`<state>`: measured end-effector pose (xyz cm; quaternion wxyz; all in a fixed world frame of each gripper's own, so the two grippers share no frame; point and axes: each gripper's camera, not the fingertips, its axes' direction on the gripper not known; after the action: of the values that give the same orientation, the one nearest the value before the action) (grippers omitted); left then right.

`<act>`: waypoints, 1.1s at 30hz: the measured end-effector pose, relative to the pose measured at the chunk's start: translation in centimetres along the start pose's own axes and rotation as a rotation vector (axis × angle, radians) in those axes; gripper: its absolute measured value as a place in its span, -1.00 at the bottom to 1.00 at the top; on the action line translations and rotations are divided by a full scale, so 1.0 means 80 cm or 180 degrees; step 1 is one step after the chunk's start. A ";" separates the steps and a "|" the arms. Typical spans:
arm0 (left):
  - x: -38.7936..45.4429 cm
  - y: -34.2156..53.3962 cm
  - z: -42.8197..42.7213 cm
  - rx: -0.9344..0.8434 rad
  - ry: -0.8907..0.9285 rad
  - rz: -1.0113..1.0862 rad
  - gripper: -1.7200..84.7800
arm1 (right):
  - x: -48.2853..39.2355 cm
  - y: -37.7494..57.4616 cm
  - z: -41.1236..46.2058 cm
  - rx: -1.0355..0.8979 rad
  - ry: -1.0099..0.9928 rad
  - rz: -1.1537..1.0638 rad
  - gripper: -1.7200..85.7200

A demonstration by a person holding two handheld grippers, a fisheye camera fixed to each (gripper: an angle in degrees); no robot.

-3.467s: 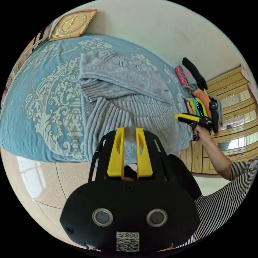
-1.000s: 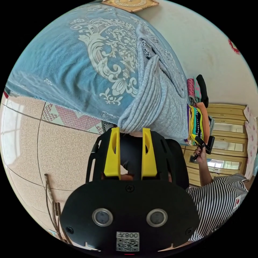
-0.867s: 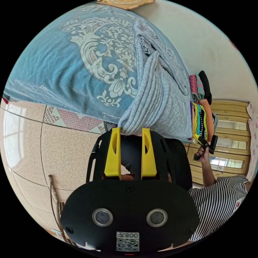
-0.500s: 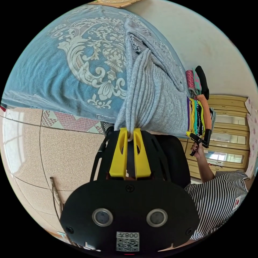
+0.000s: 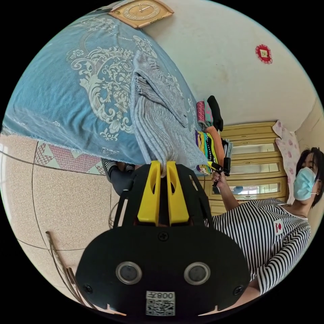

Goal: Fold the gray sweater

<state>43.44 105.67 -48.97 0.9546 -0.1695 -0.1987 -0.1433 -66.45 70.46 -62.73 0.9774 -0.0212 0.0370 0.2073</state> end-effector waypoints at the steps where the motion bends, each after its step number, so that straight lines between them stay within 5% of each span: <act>1: 0.003 0.002 -0.006 0.0002 0.0023 -0.0002 -0.89 | 0.001 0.002 -0.003 -0.0003 -0.0026 -0.0001 -0.93; 22: 0.045 0.051 -0.126 0.0281 0.0399 0.0013 -0.89 | -0.008 0.093 -0.033 -0.0144 -0.0320 -0.0098 -0.94; 33: 0.069 -0.037 -0.173 0.0591 0.0579 0.0302 -0.89 | 0.002 0.026 -0.046 0.0168 -0.0447 -0.0284 -0.94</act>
<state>51.89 96.60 -57.77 0.9859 -0.0759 -0.1156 -0.0937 -67.41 72.20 -66.49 0.9860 0.0175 -0.0272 0.1634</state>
